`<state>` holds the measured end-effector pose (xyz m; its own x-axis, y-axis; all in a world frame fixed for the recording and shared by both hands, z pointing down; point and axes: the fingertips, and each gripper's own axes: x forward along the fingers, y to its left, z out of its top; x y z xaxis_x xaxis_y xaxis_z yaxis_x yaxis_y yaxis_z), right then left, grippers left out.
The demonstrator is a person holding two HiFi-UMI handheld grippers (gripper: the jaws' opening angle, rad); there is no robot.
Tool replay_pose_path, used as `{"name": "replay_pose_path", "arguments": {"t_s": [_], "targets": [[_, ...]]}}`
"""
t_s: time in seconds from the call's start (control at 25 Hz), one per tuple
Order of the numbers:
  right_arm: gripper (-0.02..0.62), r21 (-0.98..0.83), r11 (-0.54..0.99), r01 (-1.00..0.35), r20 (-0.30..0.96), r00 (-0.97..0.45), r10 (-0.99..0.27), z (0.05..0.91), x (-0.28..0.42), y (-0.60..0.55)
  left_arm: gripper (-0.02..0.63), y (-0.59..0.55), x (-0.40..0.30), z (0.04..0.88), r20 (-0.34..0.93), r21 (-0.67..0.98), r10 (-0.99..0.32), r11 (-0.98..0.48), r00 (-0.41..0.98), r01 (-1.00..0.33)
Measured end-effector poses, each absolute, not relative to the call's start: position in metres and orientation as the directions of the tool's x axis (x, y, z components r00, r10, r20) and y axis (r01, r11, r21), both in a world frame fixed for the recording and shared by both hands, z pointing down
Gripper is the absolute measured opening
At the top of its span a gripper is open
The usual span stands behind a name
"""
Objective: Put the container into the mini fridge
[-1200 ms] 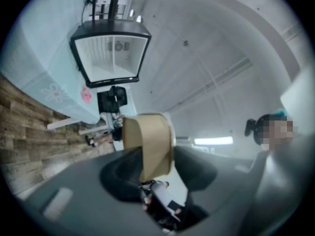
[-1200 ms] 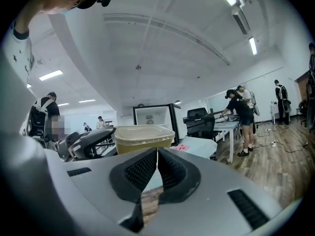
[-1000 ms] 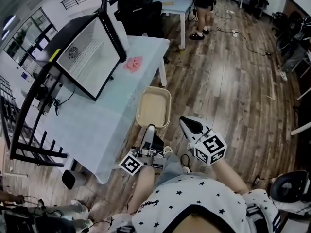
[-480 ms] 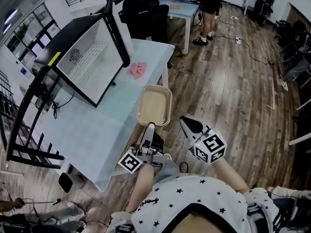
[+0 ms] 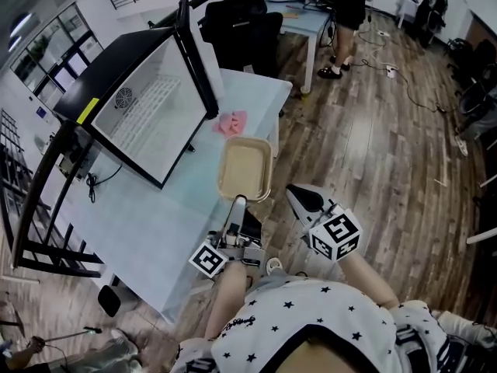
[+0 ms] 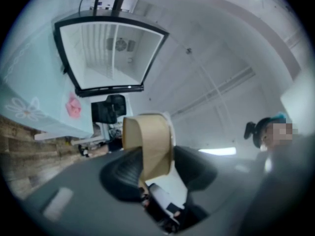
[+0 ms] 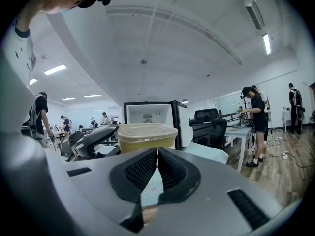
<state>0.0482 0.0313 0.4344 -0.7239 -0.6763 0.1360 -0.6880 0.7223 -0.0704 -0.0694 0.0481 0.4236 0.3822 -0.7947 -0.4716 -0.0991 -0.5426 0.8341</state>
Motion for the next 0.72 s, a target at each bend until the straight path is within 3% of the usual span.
{"name": "replay_pose_path", "arguments": {"t_s": [0.72], "targets": [[0.021,-0.093,0.740,-0.666,0.128,-0.745,-0.654,0.438,-0.017,-0.037,0.198,-0.021,-0.144,0.425,-0.462,0.836,-0.818,-0.530,0.342,-0.139]]}}
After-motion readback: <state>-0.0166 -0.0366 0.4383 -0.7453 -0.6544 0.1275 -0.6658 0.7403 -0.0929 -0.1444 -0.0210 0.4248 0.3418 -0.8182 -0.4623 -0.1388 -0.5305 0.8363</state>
